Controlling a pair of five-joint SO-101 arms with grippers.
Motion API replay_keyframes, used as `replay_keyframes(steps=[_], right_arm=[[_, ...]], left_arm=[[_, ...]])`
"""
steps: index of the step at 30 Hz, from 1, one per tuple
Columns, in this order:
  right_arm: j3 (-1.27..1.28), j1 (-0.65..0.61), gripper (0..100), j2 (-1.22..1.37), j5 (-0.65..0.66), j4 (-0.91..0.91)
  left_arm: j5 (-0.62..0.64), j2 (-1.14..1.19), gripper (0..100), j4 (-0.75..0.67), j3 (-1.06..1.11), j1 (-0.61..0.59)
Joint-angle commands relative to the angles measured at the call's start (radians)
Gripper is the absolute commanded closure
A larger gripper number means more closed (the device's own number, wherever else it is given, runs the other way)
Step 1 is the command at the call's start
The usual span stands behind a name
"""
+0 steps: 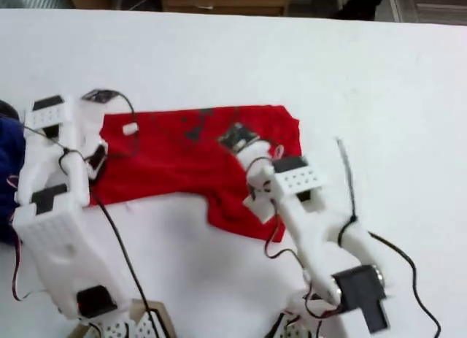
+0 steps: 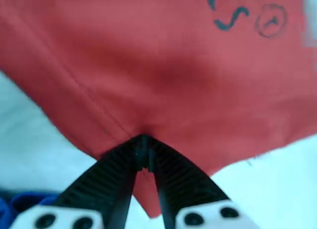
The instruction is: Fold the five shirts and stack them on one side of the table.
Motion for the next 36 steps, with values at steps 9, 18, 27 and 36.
replay_keyframes(steps=[9,18,27,36], right_arm=[[-0.026,-0.257,97.8,0.068,-0.002,-0.01],[-0.106,-0.208,97.5,-0.047,-0.002,0.102],[-0.074,-0.211,86.0,-0.116,-0.003,0.176],[-0.015,-0.297,88.2,-0.016,-0.003,0.067]], left_arm=[[0.087,-0.04,98,-0.126,0.101,-0.006],[0.087,-0.038,98,-0.126,0.099,-0.005],[0.081,-0.037,98,-0.126,0.099,0.009],[0.081,-0.037,98,-0.124,0.099,0.011]])
